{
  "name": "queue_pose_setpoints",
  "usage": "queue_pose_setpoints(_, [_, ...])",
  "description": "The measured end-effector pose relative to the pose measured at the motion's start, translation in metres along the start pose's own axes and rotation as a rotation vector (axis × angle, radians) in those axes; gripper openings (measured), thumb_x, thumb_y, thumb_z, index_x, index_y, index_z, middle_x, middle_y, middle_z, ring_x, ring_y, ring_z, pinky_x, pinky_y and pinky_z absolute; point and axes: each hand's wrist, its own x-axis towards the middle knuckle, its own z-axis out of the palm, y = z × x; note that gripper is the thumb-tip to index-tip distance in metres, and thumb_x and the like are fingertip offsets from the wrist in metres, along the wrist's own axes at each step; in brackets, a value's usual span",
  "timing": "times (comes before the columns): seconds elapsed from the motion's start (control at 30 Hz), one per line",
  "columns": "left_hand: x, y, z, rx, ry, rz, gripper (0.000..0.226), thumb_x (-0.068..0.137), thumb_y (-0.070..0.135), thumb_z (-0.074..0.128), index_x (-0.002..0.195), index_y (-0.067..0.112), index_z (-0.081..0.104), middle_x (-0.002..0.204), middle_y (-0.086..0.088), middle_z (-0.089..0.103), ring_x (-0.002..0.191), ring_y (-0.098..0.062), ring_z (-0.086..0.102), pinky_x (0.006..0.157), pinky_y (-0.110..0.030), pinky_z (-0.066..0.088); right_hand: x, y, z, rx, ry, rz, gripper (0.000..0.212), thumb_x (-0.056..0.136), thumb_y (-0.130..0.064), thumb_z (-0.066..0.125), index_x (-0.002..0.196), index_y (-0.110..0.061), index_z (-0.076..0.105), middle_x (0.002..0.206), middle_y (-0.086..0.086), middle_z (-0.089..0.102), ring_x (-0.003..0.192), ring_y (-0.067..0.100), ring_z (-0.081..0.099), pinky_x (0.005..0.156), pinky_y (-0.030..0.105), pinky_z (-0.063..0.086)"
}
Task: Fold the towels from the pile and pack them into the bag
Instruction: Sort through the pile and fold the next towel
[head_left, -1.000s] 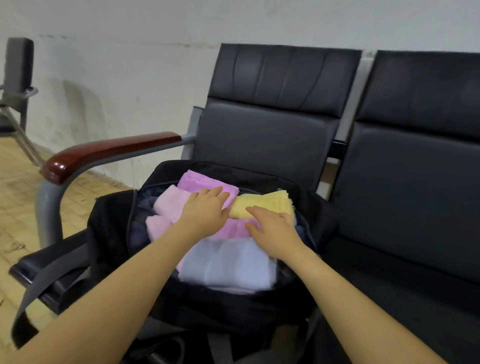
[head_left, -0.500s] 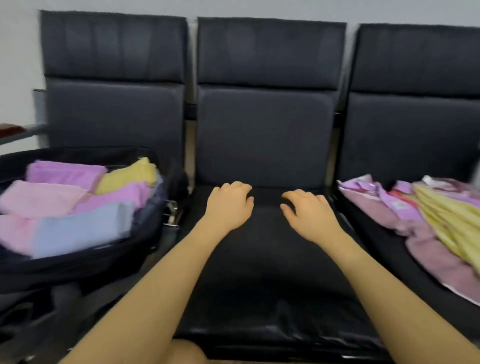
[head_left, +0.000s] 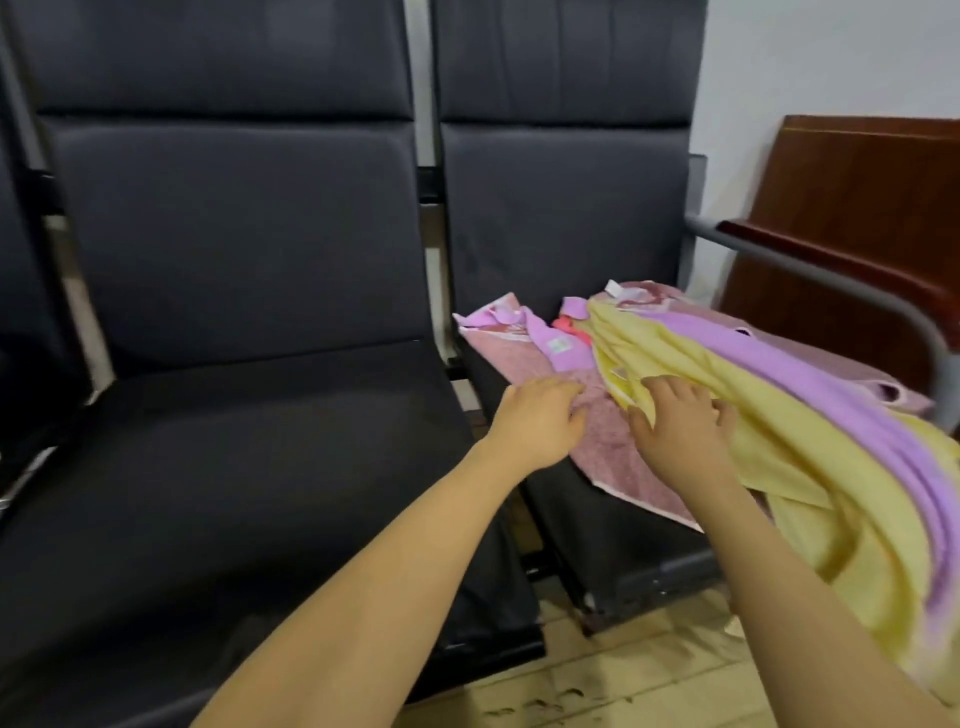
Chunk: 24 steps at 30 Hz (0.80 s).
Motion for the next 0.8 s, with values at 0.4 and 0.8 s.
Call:
queue_pose_setpoints(0.4, [0.074, 0.078, 0.091, -0.032, -0.121, 0.119, 0.052, 0.102, 0.029, 0.033, 0.152, 0.028, 0.017, 0.160, 0.004, 0.007, 0.143, -0.021, 0.013, 0.111, -0.041, 0.011, 0.007, 0.103, 0.032, -0.066, 0.296, 0.251, 0.030, 0.082, -0.016, 0.065, 0.109, -0.002, 0.060, 0.112, 0.022, 0.058, 0.105, 0.038, 0.048, 0.093, 0.045, 0.019])
queue_pose_setpoints(0.8, [0.077, 0.064, 0.081, -0.318, -0.003, 0.075, 0.024, 0.104, 0.031, 0.031, 0.095, 0.020, 0.051, 0.100, 0.007, 0.054, 0.111, -0.018, 0.044, 0.091, -0.030, 0.021, 0.008, 0.099, 0.022, 0.151, 0.518, -0.236, 0.031, 0.089, -0.032, 0.047, 0.083, -0.013, 0.070, 0.073, -0.002, 0.068, 0.067, 0.022, 0.064, 0.075, 0.035, 0.024])
